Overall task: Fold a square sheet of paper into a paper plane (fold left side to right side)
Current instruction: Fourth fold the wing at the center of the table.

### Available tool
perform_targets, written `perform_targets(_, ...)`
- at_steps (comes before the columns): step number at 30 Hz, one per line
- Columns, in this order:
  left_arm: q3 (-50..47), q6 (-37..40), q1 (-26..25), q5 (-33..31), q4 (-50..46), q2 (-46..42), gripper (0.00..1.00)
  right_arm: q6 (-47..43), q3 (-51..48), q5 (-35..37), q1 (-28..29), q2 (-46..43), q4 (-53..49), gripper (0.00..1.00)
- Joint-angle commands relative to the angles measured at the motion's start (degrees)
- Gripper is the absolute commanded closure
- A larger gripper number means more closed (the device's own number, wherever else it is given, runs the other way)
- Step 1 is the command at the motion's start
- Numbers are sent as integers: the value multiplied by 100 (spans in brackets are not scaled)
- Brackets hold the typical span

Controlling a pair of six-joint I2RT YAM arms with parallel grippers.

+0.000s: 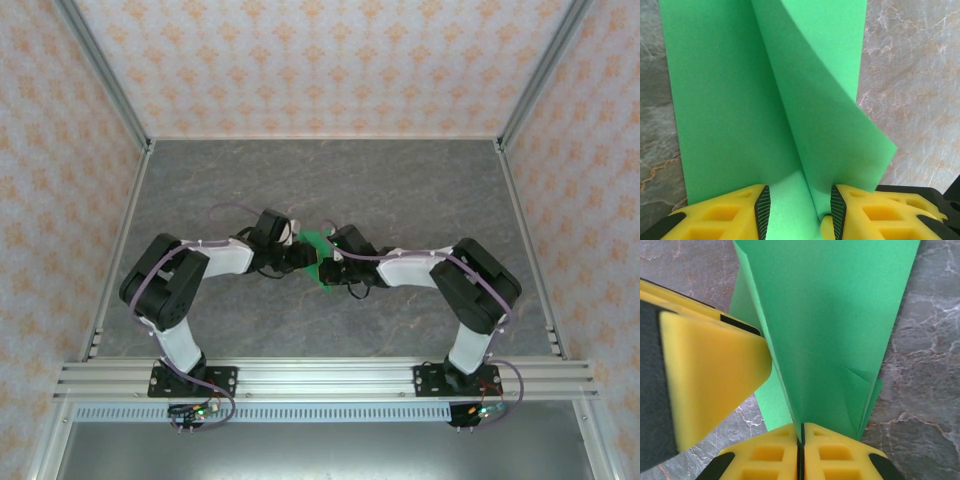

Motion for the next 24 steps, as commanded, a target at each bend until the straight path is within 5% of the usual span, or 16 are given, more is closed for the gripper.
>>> perform_targets(1,168,-11,-33,18,78,127,59,86,-94,-99,-55,95,142,88)
perform_targets(24,215,-11,-39,-206,-227,287,54,103,-77,-253,-90,126,276,82)
